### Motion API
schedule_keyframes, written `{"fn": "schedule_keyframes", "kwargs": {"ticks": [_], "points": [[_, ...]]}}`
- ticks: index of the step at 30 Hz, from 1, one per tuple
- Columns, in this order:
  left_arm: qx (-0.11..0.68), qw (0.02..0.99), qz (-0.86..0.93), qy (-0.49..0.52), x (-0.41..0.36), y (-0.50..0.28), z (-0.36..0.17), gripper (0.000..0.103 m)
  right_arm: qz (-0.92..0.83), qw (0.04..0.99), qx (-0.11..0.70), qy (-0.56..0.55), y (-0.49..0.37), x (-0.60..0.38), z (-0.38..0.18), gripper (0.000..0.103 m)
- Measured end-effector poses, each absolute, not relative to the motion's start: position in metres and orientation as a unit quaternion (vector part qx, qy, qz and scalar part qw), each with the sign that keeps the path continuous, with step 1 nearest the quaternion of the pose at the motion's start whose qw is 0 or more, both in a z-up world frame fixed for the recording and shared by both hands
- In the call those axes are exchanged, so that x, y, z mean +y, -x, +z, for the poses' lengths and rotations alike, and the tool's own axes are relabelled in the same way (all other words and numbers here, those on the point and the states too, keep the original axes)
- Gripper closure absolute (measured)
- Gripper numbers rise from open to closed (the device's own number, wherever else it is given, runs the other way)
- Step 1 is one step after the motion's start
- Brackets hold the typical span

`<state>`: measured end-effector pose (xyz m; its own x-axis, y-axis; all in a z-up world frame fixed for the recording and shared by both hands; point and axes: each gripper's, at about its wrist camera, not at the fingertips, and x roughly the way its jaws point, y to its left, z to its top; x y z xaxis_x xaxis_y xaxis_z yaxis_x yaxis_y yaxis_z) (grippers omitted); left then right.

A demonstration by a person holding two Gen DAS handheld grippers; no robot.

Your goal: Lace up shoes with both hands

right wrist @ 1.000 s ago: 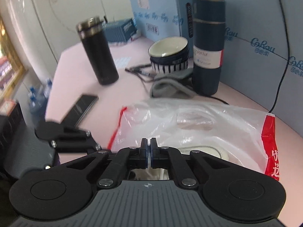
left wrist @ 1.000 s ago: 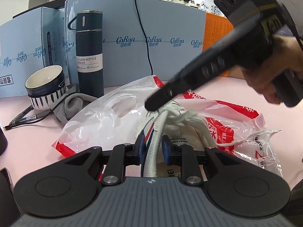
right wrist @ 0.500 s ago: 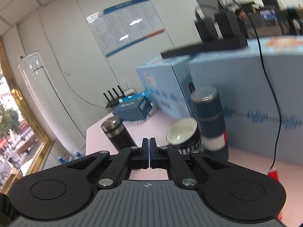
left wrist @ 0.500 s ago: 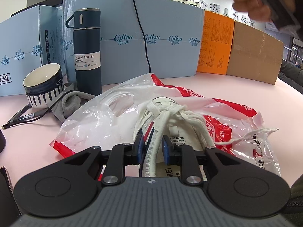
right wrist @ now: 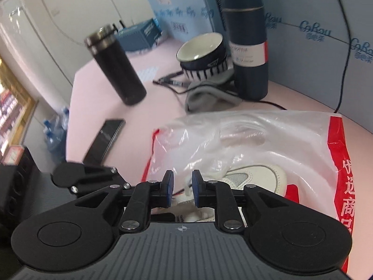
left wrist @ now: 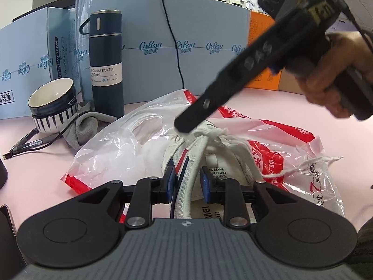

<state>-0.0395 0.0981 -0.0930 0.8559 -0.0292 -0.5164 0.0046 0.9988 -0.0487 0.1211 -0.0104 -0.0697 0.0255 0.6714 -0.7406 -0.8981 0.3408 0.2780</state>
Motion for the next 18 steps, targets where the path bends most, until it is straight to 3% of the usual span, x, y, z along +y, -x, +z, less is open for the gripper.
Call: {"fn": "schedule_keyframes", "kwargs": {"ticks": [7, 14, 18], "points": [[0.269, 0.963, -0.022, 0.012, 0.095, 0.041, -0.091, 0.078, 0.548, 0.722, 0.394, 0.152, -0.11, -0.011, -0.08, 0.099], [0.278, 0.96, -0.037, -0.003, 0.093, 0.037, -0.091, 0.073, 0.541, 0.701, 0.453, -0.107, -0.157, -0.043, -0.051, 0.1], [0.281, 0.959, -0.041, -0.01, 0.092, 0.035, -0.091, 0.069, 0.544, 0.693, 0.44, -0.172, -0.172, -0.052, -0.02, 0.1]]}}
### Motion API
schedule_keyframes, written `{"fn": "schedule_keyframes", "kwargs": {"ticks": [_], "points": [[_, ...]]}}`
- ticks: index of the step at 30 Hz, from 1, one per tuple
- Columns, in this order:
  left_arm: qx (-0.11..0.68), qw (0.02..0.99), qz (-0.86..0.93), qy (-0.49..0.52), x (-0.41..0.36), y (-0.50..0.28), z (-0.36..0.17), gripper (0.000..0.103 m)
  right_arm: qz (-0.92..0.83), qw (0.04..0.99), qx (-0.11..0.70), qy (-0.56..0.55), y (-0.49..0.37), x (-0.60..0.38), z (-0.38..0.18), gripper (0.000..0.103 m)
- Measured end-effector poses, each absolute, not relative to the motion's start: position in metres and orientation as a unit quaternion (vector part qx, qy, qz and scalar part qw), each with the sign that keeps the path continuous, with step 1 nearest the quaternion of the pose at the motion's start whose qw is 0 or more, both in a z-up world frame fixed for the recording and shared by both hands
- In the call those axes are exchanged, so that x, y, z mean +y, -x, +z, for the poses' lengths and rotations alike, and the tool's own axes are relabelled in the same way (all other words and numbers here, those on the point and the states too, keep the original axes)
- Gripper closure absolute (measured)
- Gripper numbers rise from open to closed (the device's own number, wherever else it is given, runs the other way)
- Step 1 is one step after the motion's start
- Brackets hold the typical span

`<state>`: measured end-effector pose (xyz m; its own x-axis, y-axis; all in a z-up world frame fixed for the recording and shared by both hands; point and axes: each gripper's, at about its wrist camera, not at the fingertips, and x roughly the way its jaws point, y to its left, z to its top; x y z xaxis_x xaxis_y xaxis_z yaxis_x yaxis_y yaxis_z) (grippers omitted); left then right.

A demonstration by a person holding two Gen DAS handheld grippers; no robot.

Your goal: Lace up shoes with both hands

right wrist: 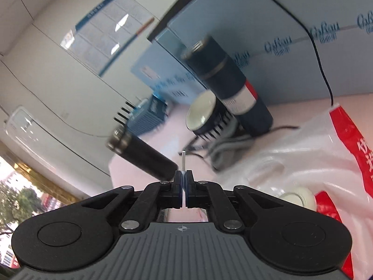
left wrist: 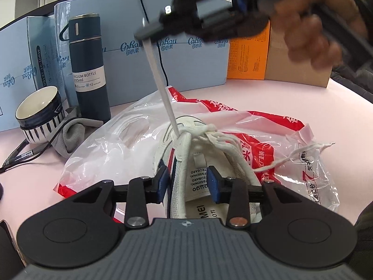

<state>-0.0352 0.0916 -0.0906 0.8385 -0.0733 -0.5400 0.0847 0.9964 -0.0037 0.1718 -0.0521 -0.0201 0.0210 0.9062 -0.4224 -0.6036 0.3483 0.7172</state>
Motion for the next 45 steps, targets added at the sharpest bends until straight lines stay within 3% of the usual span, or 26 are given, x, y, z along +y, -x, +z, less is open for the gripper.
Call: {"fn": "schedule_keyframes", "kwargs": {"ticks": [7, 12, 17, 25, 40, 43, 45], "points": [[0.281, 0.959, -0.04, -0.007, 0.091, 0.036, -0.091, 0.068, 0.55, 0.642, 0.458, -0.274, -0.181, -0.049, 0.002, 0.1], [0.284, 0.958, -0.038, -0.001, 0.091, 0.035, -0.091, 0.068, 0.576, 0.617, 0.422, -0.331, -0.191, -0.042, 0.04, 0.1], [0.287, 0.957, -0.037, -0.005, 0.087, 0.034, -0.09, 0.064, 0.61, 0.622, 0.366, -0.327, -0.198, -0.03, 0.1, 0.1], [0.289, 0.957, -0.038, -0.006, 0.084, 0.032, -0.09, 0.056, 0.641, 0.603, 0.327, -0.343, -0.202, -0.012, 0.15, 0.1], [0.29, 0.956, -0.039, -0.005, 0.083, 0.031, -0.091, 0.052, 0.669, 0.572, 0.348, -0.324, -0.197, 0.033, 0.153, 0.1], [0.292, 0.956, -0.04, -0.007, 0.081, 0.03, -0.091, 0.049, 0.652, 0.602, 0.372, -0.271, -0.193, 0.048, 0.143, 0.094], [0.292, 0.956, -0.039, -0.009, 0.081, 0.03, -0.091, 0.048, 0.638, 0.628, 0.379, -0.234, -0.191, 0.056, 0.131, 0.073]]}}
